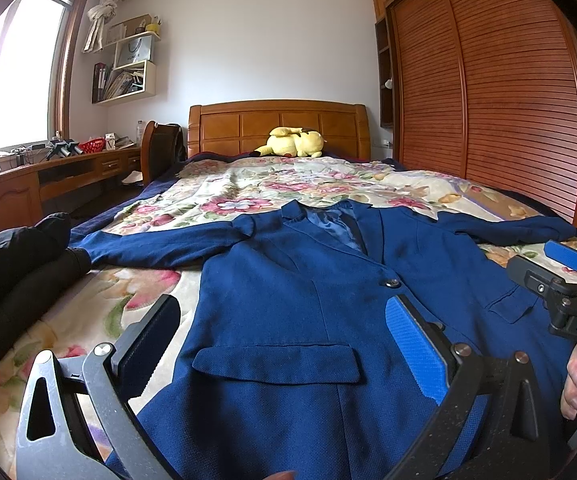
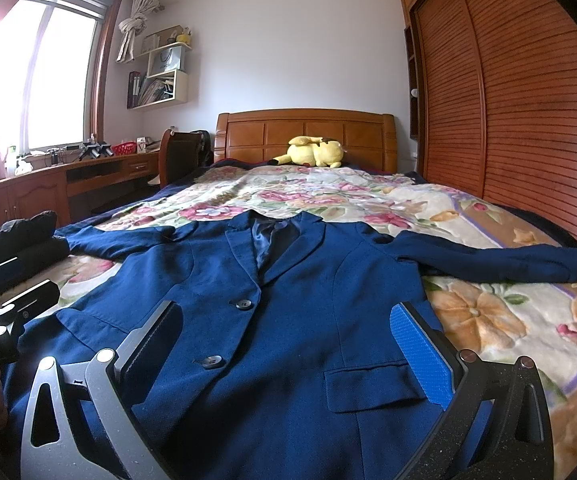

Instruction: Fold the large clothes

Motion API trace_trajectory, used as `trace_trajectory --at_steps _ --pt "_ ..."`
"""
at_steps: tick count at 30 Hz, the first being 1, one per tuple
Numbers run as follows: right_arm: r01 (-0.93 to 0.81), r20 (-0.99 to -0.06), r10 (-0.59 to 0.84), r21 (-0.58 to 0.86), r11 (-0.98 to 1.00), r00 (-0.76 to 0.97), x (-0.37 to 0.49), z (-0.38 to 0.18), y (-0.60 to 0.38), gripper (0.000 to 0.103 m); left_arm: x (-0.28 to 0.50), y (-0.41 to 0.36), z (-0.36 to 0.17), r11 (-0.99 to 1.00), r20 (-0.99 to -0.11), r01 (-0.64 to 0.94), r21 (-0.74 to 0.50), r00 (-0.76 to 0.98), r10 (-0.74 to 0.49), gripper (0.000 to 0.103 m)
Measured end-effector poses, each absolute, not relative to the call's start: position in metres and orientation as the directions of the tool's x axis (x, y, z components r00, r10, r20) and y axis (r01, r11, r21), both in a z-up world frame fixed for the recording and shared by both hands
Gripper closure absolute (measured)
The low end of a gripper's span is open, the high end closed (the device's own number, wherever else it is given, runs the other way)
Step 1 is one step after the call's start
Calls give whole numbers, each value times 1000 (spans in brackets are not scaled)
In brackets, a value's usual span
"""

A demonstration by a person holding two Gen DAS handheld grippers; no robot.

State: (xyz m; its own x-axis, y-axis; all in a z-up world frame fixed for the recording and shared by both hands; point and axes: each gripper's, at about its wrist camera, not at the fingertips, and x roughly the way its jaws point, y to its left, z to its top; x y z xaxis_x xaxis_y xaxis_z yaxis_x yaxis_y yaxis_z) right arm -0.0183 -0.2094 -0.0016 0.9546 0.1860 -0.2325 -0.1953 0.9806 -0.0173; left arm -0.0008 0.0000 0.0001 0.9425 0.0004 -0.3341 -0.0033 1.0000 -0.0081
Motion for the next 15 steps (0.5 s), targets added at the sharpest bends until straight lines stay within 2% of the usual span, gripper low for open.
trace_trajectory --at_steps 15 --pt "-196 -233 187 -16 980 954 -18 -2 -210 0 -1 0 0 1000 -332 -3 -8 943 1 0"
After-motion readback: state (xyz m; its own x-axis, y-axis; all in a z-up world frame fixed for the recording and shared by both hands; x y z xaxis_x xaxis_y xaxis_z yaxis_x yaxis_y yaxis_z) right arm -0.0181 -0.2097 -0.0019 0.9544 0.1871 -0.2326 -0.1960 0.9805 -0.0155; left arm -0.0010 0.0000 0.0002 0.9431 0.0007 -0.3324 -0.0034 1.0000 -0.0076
